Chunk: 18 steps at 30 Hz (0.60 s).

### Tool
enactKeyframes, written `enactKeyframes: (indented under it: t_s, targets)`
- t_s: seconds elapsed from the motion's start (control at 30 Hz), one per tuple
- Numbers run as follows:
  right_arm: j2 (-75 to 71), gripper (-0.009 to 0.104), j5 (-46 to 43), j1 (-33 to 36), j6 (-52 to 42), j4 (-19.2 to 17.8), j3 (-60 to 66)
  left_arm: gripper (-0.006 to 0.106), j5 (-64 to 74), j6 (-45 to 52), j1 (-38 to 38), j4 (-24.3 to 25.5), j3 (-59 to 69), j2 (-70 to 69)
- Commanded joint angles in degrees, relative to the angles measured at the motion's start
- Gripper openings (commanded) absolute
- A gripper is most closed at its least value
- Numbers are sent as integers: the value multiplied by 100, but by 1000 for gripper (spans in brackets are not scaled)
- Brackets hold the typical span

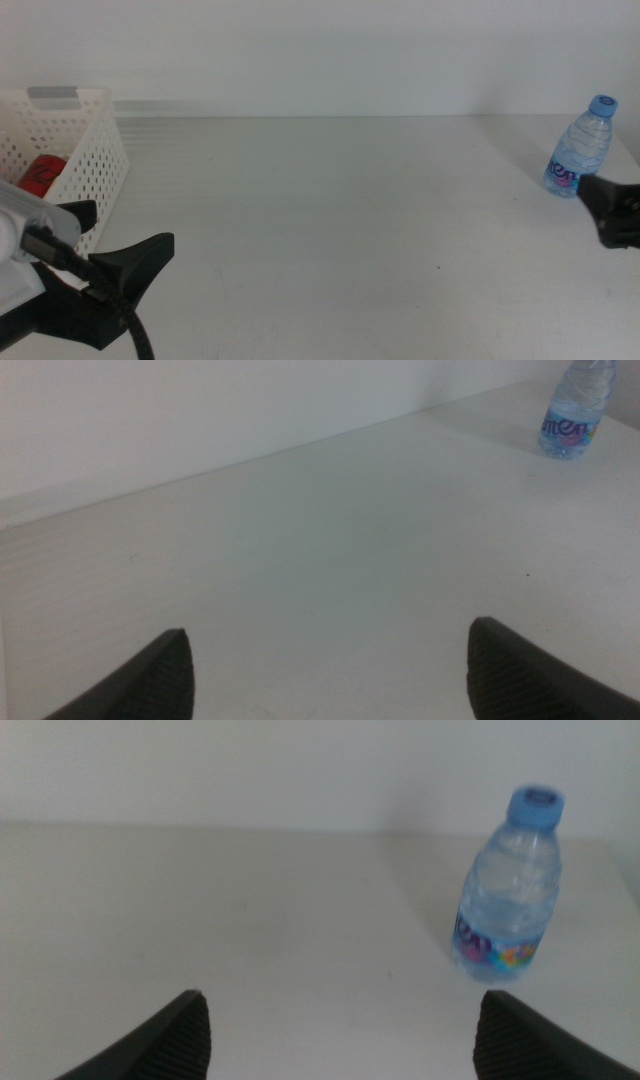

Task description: Use arms to grab the bottles and put them into the dustbin to the left of the table.

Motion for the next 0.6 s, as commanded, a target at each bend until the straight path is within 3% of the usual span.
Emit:
enactKeyframes:
  t_s: [0.0, 0.57]
  targets:
    - [184, 95, -473, -56, -21, -73, -217, 90, -421, -78, -19, -26, -173, -6]
    - [2095, 95, -2719, -83, -82, -45, -161, 90, -421, -78, -19, -26, -173, -6]
